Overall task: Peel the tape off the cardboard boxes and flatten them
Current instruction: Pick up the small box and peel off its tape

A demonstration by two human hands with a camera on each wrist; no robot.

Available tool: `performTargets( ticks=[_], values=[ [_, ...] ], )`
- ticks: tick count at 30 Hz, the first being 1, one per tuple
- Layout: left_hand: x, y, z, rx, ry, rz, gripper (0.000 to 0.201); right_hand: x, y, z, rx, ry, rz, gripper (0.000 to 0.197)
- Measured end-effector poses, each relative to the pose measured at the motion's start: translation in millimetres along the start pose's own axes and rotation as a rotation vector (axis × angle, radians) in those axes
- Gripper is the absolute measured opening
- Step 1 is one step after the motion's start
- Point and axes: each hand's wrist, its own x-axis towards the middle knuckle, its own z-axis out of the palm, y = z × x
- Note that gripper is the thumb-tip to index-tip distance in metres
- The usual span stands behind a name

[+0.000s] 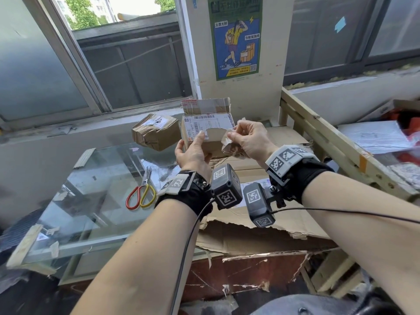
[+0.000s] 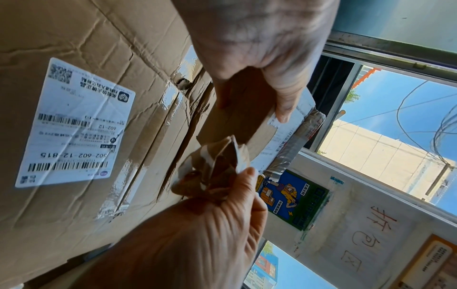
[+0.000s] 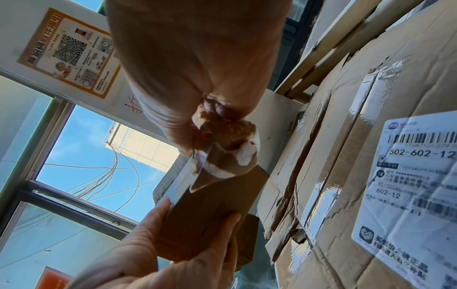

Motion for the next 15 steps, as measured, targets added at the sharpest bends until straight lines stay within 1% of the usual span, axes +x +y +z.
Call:
performTargets(
  ticks=[4,11,15],
  values=[
    [-2.9,1.9,2.6,-0.015,0.029,-0.007,0.07,-0.6,-0.2,-0.3,0.04,-0.017,-0.037,0.033],
    [-8.7,7.2,3.2,0.048,0.098,-0.04,0.069,1.4,2.7,-0.3,0.097,-0.046,-0.073,0.034],
    [-1.7,5.6,0.8,0.11,0.129,-0.038,0.069,-2.4,-2.1,-1.9,0.228,-0.086,-0.058,0.033]
  ],
)
